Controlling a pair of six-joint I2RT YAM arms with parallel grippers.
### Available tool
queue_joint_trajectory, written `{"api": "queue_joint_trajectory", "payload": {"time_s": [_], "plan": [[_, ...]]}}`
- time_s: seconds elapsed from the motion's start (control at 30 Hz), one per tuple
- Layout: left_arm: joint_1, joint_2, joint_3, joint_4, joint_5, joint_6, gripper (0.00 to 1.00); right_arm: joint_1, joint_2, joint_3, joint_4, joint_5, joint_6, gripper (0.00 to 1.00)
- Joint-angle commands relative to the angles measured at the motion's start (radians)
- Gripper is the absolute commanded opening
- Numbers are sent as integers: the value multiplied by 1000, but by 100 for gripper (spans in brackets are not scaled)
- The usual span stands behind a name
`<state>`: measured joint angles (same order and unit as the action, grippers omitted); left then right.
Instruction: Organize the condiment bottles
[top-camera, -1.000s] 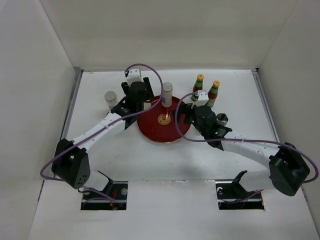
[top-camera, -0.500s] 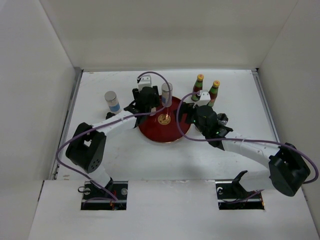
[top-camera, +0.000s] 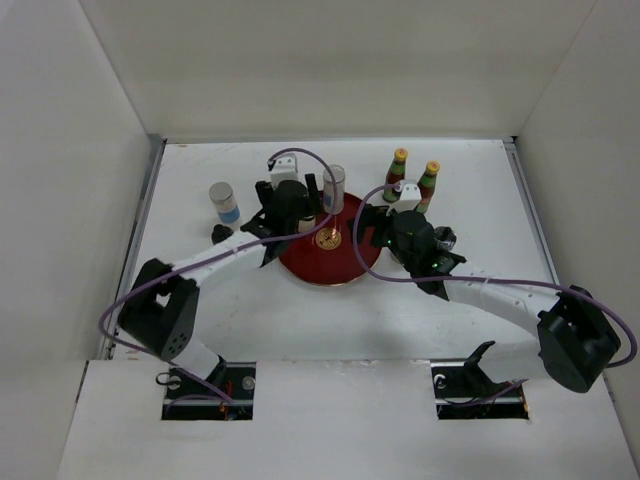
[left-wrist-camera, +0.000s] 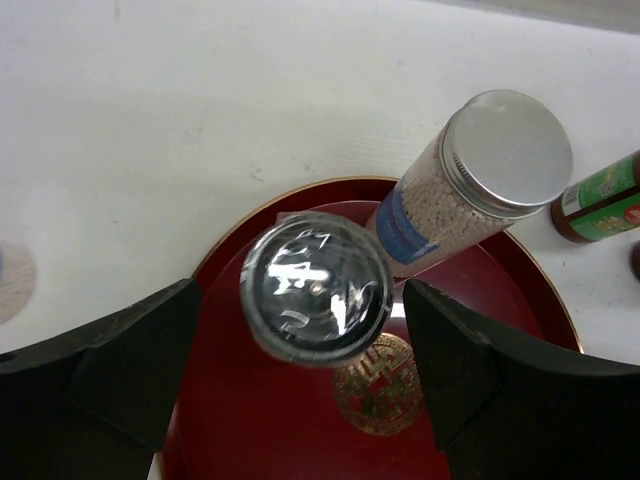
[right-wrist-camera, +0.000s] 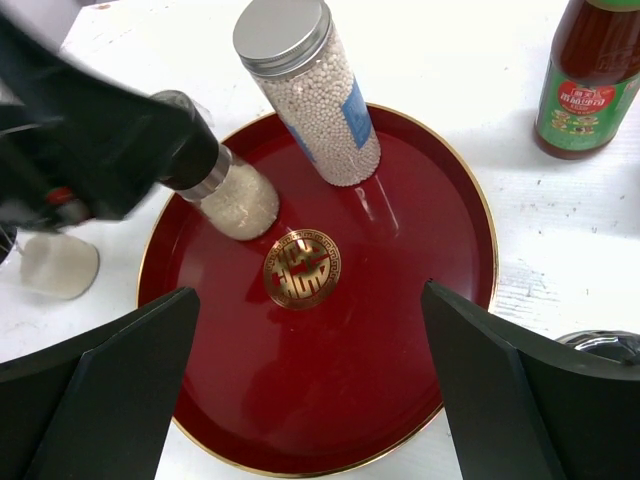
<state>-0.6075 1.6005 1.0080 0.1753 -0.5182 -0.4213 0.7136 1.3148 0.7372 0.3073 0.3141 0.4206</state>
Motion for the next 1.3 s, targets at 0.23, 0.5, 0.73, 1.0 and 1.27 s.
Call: {"api": "queue_joint_trajectory", "payload": {"time_s": [0.23,0.5,0.73,1.0,1.27], "plan": [[2,-502,-137,-360,-192,-118,78,-6,-26,-5,61,-7,21,100],[149,-625,-235,-582,-186,-223,75,-7,-14,-1,55,-13,26,100],[219,-541,-272,-519,-154,-231,69,-3,-6,2,52,-17,26,100],[266,-407,-255,-381,-163,-203,71,-1,14,10,50,-33,26,100],[303,-355,-286,-307,-168,-203,67,-6,17,10,50,-33,24,100]]}}
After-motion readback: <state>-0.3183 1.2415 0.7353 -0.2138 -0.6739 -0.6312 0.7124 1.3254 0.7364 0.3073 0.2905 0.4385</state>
